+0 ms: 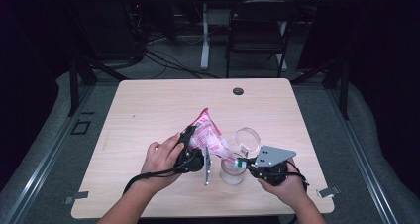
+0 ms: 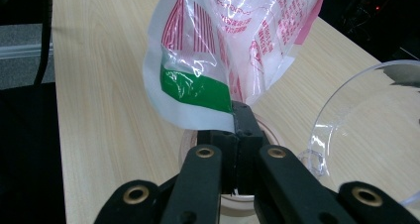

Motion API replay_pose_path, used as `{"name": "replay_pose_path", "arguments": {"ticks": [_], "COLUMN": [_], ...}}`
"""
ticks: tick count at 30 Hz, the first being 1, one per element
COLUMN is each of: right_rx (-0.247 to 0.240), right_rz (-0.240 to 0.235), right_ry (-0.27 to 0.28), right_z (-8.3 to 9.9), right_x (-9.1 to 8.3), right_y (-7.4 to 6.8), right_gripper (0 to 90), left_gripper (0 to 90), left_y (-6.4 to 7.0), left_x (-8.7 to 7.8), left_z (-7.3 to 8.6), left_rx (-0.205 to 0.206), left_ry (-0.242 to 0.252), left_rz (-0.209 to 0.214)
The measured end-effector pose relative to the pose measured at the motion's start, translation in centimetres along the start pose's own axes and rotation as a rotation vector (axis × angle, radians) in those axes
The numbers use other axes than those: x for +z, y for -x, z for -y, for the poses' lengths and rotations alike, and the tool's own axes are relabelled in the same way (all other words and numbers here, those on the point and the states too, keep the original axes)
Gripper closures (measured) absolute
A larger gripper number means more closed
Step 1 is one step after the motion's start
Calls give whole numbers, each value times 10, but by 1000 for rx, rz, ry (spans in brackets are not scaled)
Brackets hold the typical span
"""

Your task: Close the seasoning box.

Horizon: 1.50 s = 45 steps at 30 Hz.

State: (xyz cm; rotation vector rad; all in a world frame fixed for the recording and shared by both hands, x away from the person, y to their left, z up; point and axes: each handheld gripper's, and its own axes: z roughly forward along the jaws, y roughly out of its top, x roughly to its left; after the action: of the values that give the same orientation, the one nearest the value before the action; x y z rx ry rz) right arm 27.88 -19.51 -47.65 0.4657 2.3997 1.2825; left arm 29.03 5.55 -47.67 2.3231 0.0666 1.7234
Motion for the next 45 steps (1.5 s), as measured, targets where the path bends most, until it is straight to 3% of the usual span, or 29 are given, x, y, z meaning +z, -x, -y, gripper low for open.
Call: {"name": "replay_pose_path", "arguments": {"ticks": [45], "right_rx": [6], "right_rz": [-4], "right_ry": [-13], "right_z": [3], "right_x": [3], "right_y": [0], "right_gripper": [900], "left_gripper": [643], "left_y": [-1], "left_x": [-1], "left_z": [-2], "left_rx": [21], "left_ry": [-1], "left_rz": [-13]}}
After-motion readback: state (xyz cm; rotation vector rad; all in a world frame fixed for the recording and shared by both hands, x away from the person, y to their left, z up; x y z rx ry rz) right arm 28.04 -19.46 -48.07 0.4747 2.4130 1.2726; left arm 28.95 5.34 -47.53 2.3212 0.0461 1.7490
